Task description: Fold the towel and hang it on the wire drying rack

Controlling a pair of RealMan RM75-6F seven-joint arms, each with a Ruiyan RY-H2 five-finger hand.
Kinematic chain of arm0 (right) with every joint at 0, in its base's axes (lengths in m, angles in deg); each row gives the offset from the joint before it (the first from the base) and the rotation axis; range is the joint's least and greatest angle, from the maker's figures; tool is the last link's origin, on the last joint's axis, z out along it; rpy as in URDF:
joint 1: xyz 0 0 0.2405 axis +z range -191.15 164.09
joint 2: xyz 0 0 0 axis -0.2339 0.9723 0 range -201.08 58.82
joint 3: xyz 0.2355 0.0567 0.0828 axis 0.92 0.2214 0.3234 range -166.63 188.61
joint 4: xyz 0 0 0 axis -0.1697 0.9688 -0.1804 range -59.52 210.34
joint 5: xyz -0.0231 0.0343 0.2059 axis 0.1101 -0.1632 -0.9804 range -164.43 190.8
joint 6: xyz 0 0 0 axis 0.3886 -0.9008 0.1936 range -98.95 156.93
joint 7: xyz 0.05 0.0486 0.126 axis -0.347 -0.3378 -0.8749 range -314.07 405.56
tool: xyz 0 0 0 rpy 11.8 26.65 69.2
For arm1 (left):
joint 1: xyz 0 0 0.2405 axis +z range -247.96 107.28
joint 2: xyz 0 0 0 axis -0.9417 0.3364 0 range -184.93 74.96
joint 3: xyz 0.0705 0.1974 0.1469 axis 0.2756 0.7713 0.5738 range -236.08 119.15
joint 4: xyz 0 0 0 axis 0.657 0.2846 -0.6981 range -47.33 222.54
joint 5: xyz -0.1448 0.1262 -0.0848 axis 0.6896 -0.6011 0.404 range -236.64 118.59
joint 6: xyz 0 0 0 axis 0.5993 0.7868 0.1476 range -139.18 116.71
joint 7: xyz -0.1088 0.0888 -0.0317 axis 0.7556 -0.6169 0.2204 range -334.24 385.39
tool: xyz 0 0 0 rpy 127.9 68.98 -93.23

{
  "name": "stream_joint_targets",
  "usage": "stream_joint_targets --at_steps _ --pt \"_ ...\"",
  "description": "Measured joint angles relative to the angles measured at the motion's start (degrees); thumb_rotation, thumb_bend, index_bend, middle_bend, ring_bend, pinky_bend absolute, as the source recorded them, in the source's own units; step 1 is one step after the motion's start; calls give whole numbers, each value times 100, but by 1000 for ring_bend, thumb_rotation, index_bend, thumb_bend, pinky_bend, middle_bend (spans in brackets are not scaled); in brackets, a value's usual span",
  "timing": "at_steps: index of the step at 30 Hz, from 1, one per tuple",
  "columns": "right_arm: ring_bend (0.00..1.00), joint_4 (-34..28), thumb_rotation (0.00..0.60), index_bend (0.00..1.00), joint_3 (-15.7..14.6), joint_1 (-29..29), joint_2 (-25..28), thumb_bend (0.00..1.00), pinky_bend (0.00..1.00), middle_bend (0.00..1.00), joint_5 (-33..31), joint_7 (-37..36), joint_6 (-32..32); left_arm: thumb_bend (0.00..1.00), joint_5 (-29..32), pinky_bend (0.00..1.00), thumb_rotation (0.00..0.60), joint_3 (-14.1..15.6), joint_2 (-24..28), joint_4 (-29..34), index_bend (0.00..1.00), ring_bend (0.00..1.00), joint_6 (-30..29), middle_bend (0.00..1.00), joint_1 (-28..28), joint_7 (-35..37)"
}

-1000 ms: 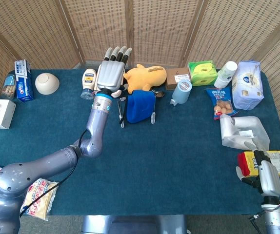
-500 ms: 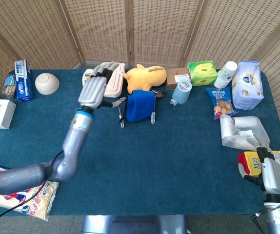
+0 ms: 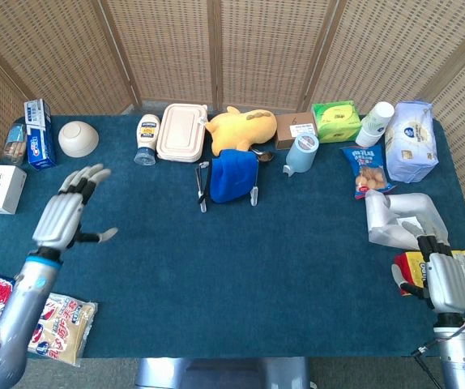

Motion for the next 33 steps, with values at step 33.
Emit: stream_joint_targets --at_steps 33 --pt "0 361 600 165 -250 45 -613 357 0 48 118 1779 -319 111 -2689 0 600 1798 -106 -1306 252 0 -3049 109 3657 283"
